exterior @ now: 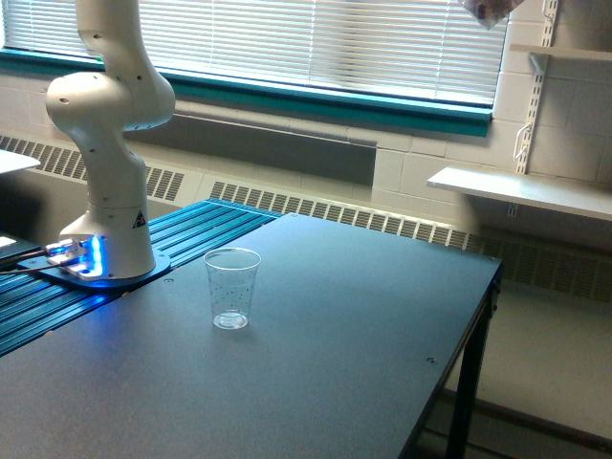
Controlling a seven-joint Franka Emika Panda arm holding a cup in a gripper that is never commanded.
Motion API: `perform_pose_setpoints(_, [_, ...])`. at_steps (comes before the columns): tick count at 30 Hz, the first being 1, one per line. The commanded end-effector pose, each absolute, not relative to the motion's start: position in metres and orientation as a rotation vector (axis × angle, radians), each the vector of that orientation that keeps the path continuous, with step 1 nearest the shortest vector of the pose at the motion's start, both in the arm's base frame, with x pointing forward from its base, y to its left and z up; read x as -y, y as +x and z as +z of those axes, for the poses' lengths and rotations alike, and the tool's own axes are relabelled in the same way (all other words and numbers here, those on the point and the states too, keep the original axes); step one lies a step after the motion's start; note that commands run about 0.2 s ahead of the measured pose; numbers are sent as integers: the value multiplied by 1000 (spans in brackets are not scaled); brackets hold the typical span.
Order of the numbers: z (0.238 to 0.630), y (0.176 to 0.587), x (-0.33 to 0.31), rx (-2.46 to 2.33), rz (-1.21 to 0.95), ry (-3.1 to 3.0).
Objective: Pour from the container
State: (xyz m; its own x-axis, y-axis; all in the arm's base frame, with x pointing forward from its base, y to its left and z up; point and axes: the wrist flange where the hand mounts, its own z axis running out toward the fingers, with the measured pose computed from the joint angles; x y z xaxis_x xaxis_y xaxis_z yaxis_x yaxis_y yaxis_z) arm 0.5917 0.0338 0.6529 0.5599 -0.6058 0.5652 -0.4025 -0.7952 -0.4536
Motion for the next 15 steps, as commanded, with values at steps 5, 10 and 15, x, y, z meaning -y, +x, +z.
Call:
perform_pose_setpoints(5, [590,573,-38,-813,-928,-2672])
perform_pose_setpoints(10, [577,546,-34,-753,-913,-2773])
perform_pose_setpoints(15, [557,519,-29,-664,-895,-2853])
